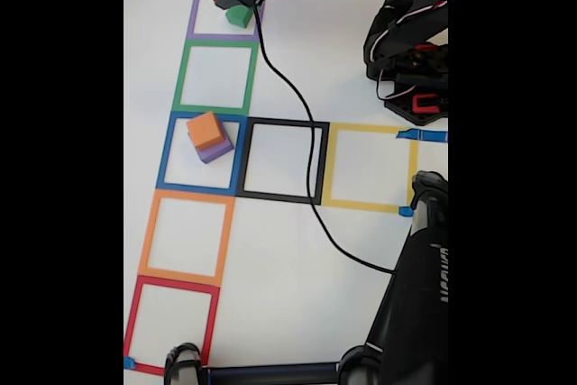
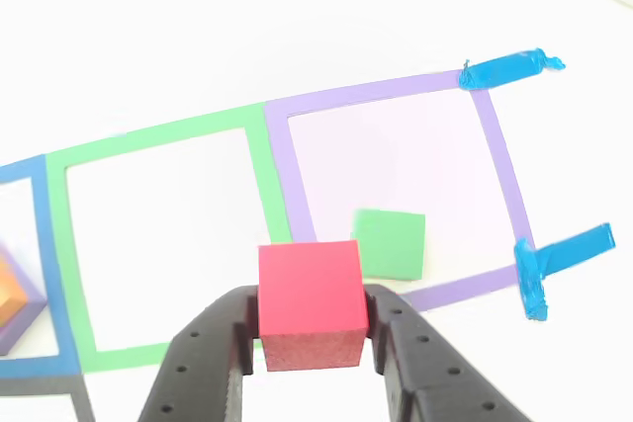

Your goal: Tower of hanoi

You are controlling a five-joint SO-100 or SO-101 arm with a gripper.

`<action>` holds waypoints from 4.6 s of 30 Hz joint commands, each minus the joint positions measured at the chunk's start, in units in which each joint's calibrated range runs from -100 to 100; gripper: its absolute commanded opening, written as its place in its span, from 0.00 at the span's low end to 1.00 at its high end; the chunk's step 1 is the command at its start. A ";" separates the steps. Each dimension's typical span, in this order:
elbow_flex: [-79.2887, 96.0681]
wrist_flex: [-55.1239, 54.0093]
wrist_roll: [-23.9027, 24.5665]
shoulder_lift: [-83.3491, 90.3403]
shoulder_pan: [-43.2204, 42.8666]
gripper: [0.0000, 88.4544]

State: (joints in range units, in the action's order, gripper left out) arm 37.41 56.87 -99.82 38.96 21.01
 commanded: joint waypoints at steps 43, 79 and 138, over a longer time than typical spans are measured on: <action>40.87 -46.10 -0.18 2.50 -14.77 0.04; 41.78 -97.36 -0.18 -41.42 -16.88 0.10; -30.50 42.80 -0.18 14.93 7.09 0.00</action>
State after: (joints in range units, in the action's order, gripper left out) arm 9.87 97.98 -99.64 54.92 22.88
